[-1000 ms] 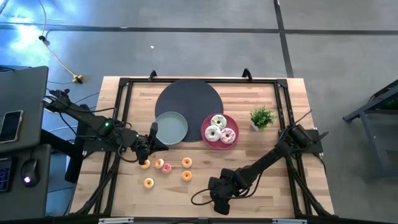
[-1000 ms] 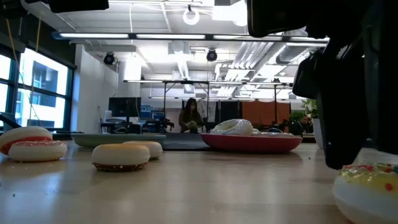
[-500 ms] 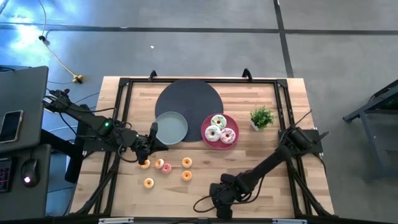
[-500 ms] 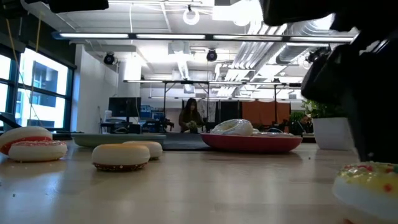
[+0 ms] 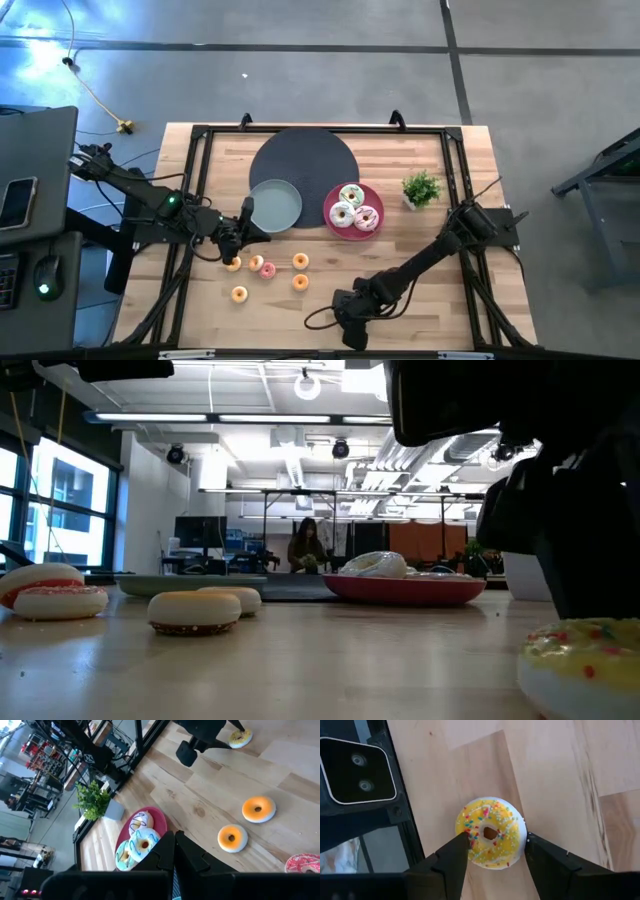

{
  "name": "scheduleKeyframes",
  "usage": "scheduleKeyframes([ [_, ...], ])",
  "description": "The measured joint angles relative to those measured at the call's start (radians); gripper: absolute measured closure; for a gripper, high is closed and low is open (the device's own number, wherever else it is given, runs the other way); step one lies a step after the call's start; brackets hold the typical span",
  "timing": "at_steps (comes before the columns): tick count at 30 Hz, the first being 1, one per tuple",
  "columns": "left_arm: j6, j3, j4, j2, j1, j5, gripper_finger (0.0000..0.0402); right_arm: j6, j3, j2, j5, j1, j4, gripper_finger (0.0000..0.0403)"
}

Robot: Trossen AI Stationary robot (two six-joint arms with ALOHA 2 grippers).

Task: Pick & Place donuts
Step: Put the small yellow doughnut on the blue plate

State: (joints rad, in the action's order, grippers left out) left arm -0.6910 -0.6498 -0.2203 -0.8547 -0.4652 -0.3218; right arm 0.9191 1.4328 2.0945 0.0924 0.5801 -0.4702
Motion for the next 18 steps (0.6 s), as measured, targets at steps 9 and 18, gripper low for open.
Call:
scheduleKeyframes([
  [9,0.000,0.000,0.000,0.000,0.000,0.004,0.0402,0.022,-0.001,-0.010,-0.001,-0.019,-0.004,0.0229],
  [18,0.001,0.000,-0.002,0.000,0.000,0.021,0.0402,0.045,-0.001,-0.013,-0.019,-0.049,0.017,0.0265],
])
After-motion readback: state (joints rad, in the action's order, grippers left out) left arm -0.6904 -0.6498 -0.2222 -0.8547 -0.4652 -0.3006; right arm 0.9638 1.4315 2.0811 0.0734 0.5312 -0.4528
